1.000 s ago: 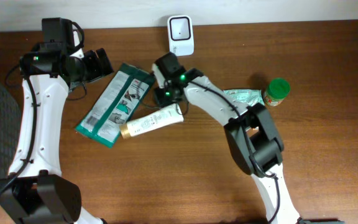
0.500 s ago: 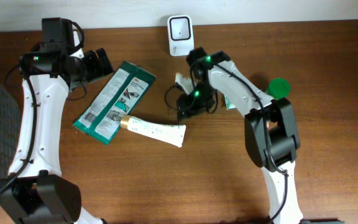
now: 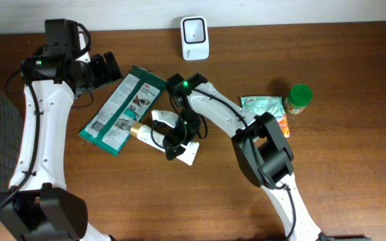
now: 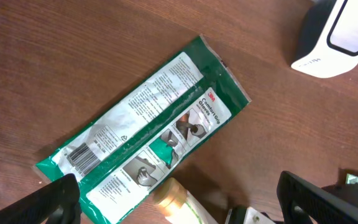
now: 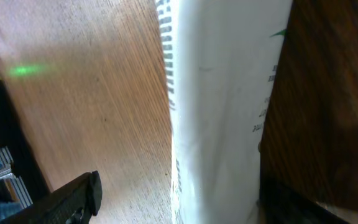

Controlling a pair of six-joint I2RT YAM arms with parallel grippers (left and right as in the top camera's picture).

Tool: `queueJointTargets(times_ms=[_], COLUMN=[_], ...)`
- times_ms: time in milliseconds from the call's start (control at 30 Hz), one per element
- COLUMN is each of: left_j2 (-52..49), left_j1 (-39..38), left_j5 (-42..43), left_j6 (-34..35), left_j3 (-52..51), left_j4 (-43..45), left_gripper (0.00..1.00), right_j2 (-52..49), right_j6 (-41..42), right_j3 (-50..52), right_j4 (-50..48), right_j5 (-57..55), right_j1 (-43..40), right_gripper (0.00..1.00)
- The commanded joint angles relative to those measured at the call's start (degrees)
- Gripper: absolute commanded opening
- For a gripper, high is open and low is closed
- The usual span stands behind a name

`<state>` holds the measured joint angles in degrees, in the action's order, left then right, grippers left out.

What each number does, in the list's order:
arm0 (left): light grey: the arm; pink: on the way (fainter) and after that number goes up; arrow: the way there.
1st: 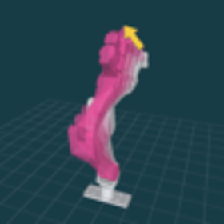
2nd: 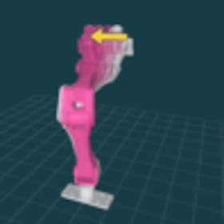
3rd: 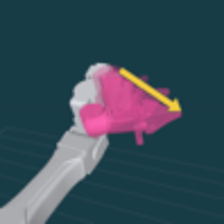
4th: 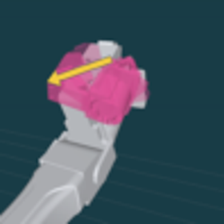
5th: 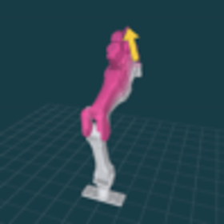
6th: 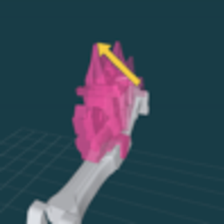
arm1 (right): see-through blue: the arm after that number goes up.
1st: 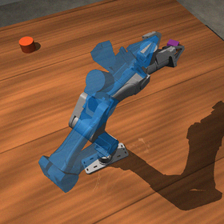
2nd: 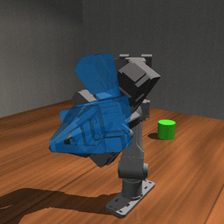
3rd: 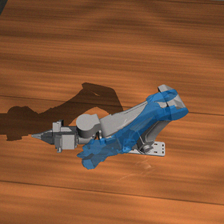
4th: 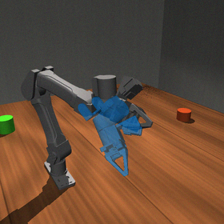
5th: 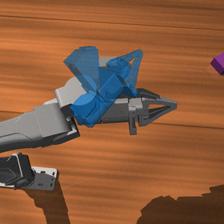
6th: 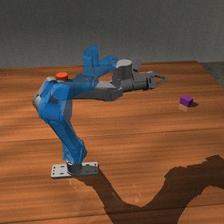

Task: Scan the item barcode
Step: 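Grasp the white Pantene tube with the right gripper, then lift the tube upright toward the scanner with the right gripper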

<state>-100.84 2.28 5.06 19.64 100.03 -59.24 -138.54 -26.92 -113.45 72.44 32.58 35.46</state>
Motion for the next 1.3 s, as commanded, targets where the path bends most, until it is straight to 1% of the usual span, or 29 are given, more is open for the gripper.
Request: queueJointTargets(times_ms=[0,33,67,133,233,267,333,400,467,500,633,733,833,900,933,1033,1133,1167,1200,1267], left_j2=[-0.31,-0.31,-0.28,-0.31,-0.28,-0.31,-0.31,-0.28,-0.31,-0.31,-0.28,-0.28,-0.31,-0.28,-0.31,-0.31,-0.31,-0.31,-0.31,-0.31], left_j1=[0.13,0.13,0.13,0.13,0.13,0.13,0.13,0.13,0.13,0.13,0.13,0.13,0.13,0.13,0.13,0.13,0.13,0.13,0.13,0.13], left_j5=[-0.42,-0.42,-0.42,-0.39,-0.42,-0.39,-0.42,-0.42,-0.42,-0.42,-0.42,-0.39,-0.42,-0.42,-0.42,-0.42,-0.42,-0.42,-0.42,-0.42], left_j6=[-0.46,-0.46,-0.46,-0.46,-0.46,-0.46,-0.46,-0.46,-0.46,-0.46,-0.46,-0.46,-0.46,-0.46,-0.46,-0.46,-0.46,-0.46,-0.46,-0.46], left_j3=[0.02,0.02,0.02,0.02,0.02,0.02,0.02,0.02,0.02,0.02,0.02,0.02,0.02,0.02,0.02,0.02,0.02,0.02,0.02,0.02], left_j4=[-0.02,-0.02,-0.02,-0.02,-0.02,-0.02,-0.02,-0.02,-0.02,-0.02,-0.02,-0.02,-0.02,-0.02,-0.02,-0.02,-0.02,-0.02,-0.02,-0.04], left_gripper=[0.99,0.99,0.99,0.99,0.99,0.99,0.99,0.99,0.99,0.99,0.99,0.99,0.99,0.99,0.99,0.99,0.99,0.99,0.99,0.99], right_j2=[-0.85,-0.96,-1.4,-2.32,-2.51,-2.6,-2.62,-2.6,-1.11,0.35,9.77,14.19,12.72,12.04,12.04,12.04,12.04,11.69,11.15,9.57], right_j6=[6.64,10.58,13.05,16.85,19.21,20.17,20.37,20.37,19.76,19.69,20.11,25.75,33.83,38.69,41.46,44.39,44.5,46.16,47.65,48.11], right_j3=[-0.35,-0.35,-0.35,-0.35,-0.35,-0.35,-0.35,-0.39,-0.52,-0.52,-0.52,-0.52,1.53,6.27,10.21,16.41,16.81,16.81,16.83,16.92], right_j4=[-1.81,-3.52,-4.68,-5.86,-5.92,-6.05,-5.81,-5.81,-5.38,-5.31,-3.98,-3.78,-6.14,-11.39,-15.47,-20.81,-21.94,-22.1,-22.14,-22.18], right_j5=[-0.5,-0.68,-0.68,-0.92,-0.85,-0.85,0.39,0.46,0.33,0.2,-2.67,-10.12,-12.74,-12.76,-12.85,-14.23,-14.64,-14.64,-14.23,-12.11], right_j1=[-1.05,-1.01,-0.66,-0.04,0.22,0.22,0.2,-0.02,-1.11,-1.9,-6.91,-10.62,-10.97,-9.79,-8.98,-8.02,-8.02,-8.02,-7.89,-7.21], right_gripper=[0.66,0.57,0.52,0.51,0.51,0.45,0.24,0.16,0.06,0.04,0.04,0.04,0.04,0.04,0.04,0.04,0.04,0.06,0.13,0.2])
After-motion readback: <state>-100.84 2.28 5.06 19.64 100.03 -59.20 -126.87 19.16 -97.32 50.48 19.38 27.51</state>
